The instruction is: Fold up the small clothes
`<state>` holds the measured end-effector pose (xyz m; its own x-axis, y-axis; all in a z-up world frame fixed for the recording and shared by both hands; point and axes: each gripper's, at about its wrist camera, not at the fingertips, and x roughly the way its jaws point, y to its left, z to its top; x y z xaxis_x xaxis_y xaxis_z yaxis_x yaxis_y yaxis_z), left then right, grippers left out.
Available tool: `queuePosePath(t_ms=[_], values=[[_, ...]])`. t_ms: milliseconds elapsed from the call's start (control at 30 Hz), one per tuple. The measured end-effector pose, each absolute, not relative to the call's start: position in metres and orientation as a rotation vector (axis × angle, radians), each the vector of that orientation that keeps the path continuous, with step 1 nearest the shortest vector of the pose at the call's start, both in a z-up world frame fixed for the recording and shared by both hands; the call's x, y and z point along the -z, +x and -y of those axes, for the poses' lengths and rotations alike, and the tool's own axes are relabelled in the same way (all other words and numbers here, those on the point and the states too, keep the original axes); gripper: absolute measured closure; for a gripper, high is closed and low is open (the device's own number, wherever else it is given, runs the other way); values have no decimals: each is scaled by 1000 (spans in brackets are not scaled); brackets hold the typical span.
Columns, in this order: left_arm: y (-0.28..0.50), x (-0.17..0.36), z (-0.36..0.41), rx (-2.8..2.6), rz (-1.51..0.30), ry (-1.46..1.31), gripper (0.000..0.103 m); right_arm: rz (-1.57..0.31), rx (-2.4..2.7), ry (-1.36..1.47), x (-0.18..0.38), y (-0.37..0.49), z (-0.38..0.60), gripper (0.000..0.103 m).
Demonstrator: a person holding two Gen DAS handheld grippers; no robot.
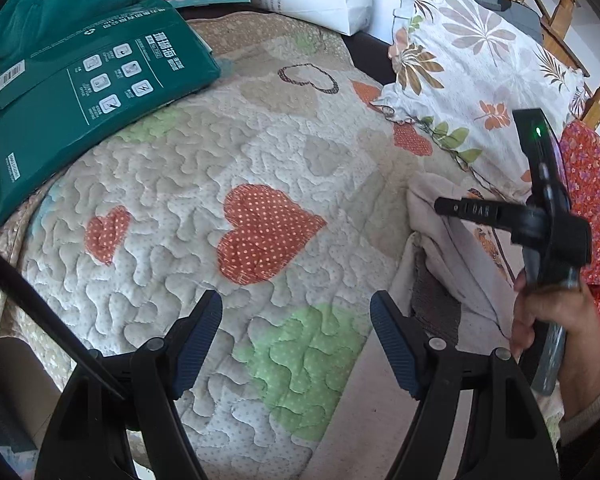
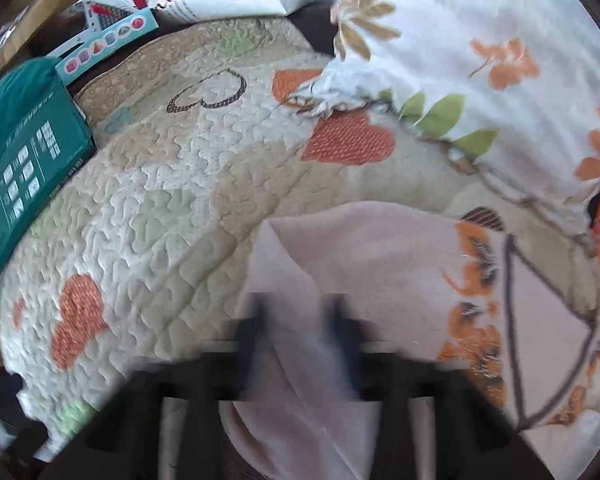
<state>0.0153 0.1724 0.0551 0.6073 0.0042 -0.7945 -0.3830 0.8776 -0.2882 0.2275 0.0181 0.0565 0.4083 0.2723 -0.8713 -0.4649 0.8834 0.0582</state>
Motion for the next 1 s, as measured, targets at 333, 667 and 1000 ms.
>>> queuePosePath(t_ms=[333, 667, 1000], values=[[18, -55, -180, -244, -896, -477, 28, -1049, -87, -150, -56, 296, 55, 95], [3, -60, -200, -263, -860, -558, 28, -1058, -484, 185, -96, 176, 60, 48], [-2, -61, -207, -263, -858, -572, 28, -1075, -281, 477, -45, 209, 49, 46]])
